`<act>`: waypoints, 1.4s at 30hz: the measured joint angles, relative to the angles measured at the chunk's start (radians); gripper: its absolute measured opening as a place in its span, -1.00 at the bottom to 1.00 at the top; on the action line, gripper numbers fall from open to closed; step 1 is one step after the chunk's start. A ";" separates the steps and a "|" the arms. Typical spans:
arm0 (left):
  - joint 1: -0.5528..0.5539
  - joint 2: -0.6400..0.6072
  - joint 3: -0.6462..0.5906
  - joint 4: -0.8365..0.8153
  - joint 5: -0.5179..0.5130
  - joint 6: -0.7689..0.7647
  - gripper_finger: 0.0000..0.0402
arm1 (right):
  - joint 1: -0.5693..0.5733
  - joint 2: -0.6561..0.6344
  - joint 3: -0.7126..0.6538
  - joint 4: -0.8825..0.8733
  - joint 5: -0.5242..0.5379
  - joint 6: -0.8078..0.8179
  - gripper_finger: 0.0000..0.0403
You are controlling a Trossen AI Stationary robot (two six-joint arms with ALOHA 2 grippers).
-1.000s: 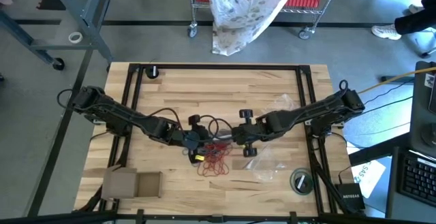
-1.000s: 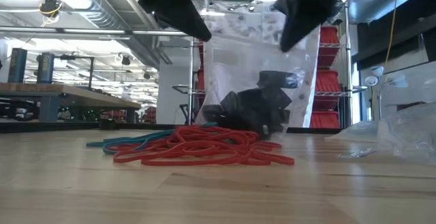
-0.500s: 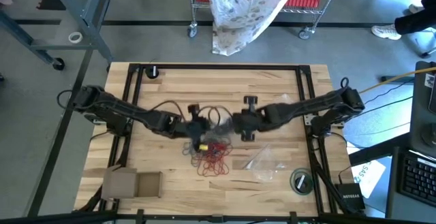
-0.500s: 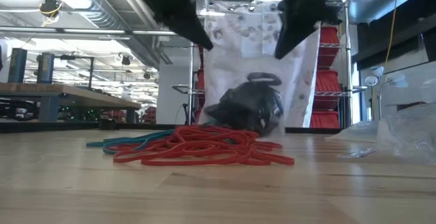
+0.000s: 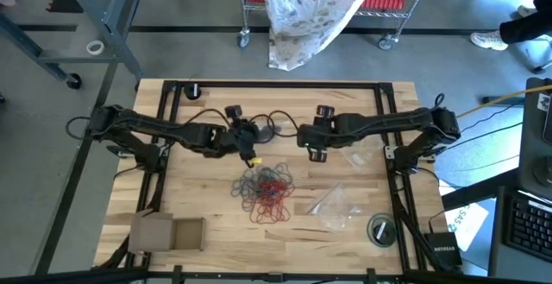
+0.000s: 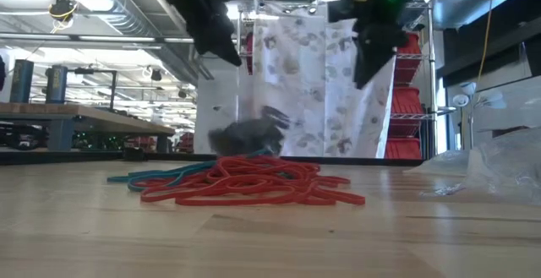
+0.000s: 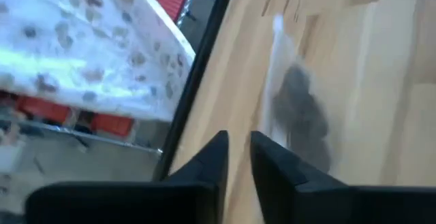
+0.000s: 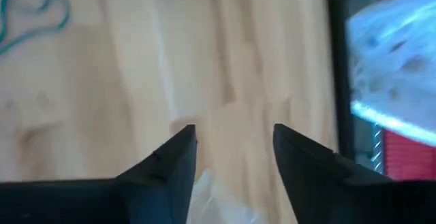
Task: Sort rubber bands
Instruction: Close the transparent zip lock bag, then open the transparent zip lock bag
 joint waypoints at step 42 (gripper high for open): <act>-0.199 0.096 -0.095 0.317 0.472 -0.401 -0.05 | -0.157 -0.365 -0.875 0.520 -0.248 0.540 -0.45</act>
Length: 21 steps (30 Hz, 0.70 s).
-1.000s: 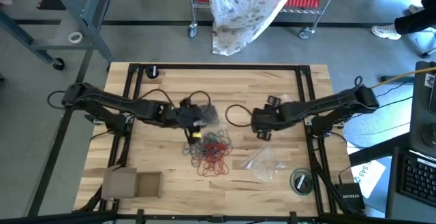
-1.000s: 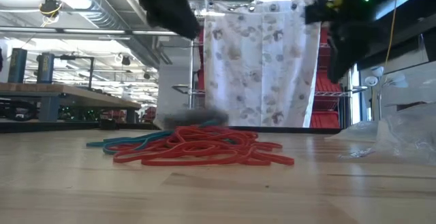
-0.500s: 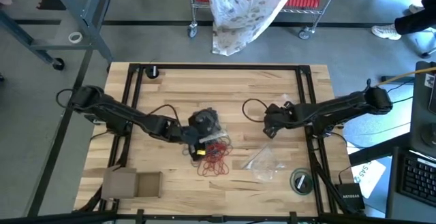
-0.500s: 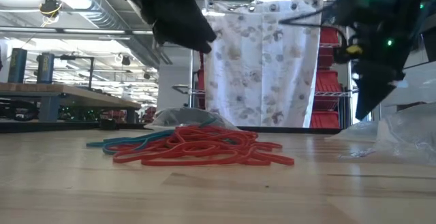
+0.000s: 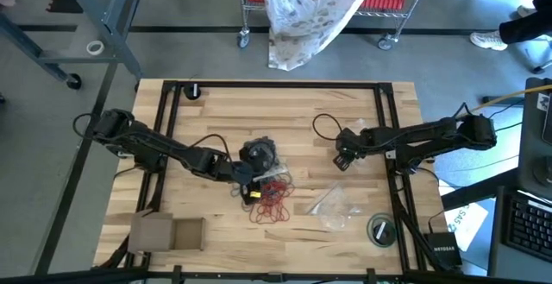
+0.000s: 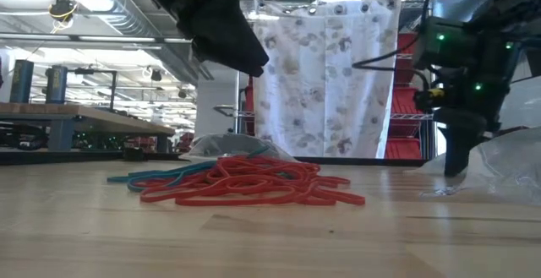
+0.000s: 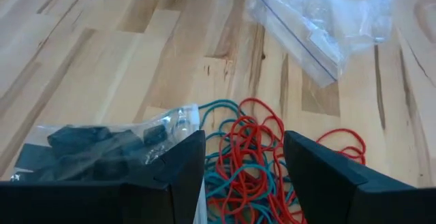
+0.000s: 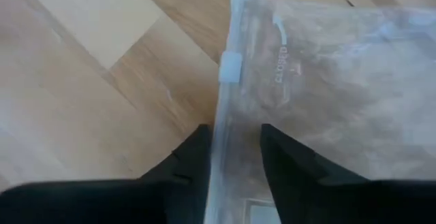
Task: Sort rubber bands
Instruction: Open the transparent zip lock bag
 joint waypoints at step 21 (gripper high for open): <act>-0.041 -0.006 0.015 0.133 -0.012 0.267 -0.28 | 0.213 -0.003 0.273 0.197 -0.316 -0.209 -0.99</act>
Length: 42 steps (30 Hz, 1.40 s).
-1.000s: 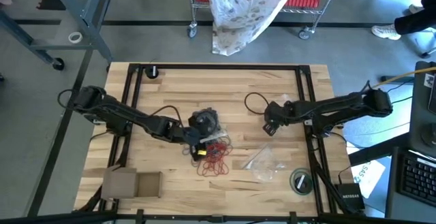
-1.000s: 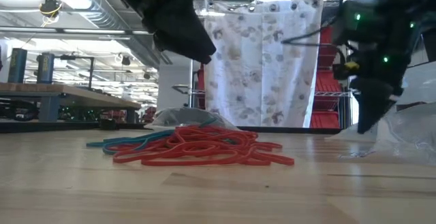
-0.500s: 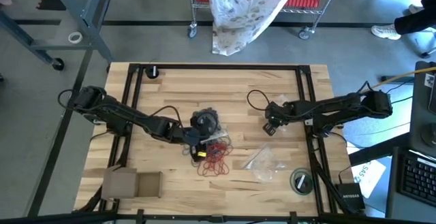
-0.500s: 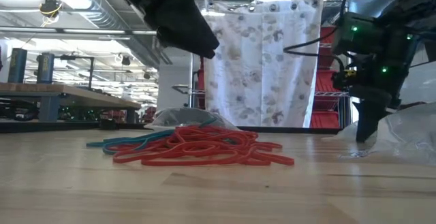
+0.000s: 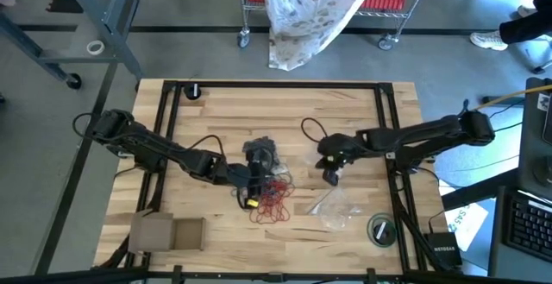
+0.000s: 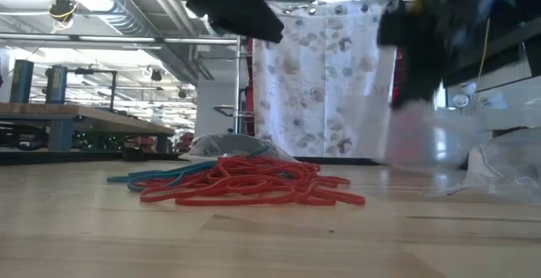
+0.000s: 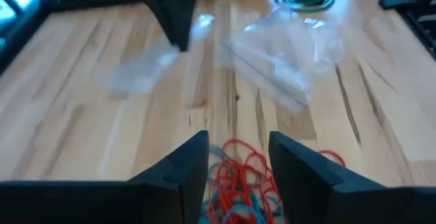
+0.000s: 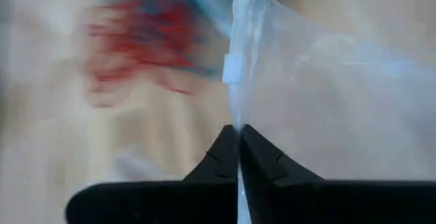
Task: Sort rubber bands
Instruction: Open the transparent zip lock bag
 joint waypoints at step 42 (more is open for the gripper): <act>-0.001 0.049 -0.001 0.211 0.004 0.465 -0.29 | 0.161 0.091 0.090 0.295 -0.083 0.026 -1.00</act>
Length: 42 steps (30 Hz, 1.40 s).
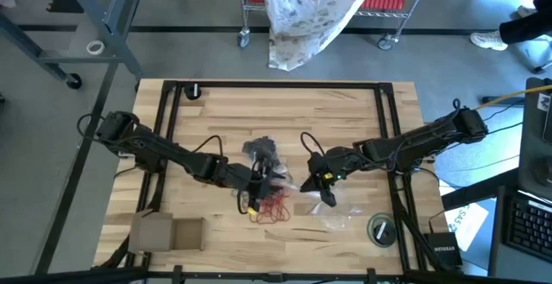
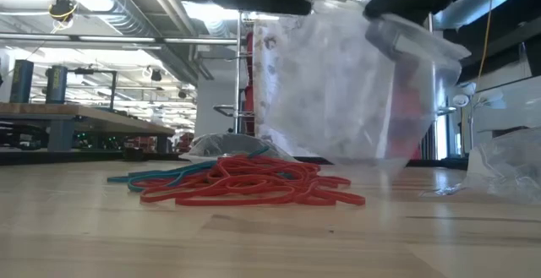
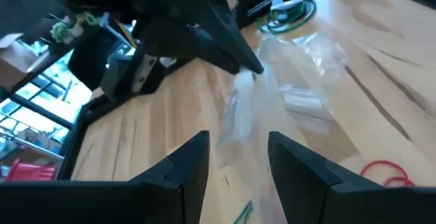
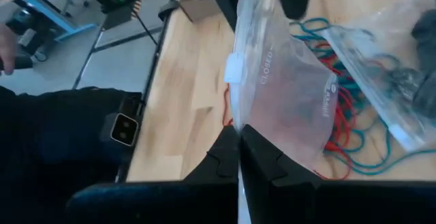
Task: Sort rubber bands
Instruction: Open the transparent zip lock bag
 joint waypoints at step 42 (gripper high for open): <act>0.063 0.001 0.000 0.024 0.075 -0.486 -1.00 | -0.002 -0.029 0.275 -0.347 0.264 -0.310 -0.31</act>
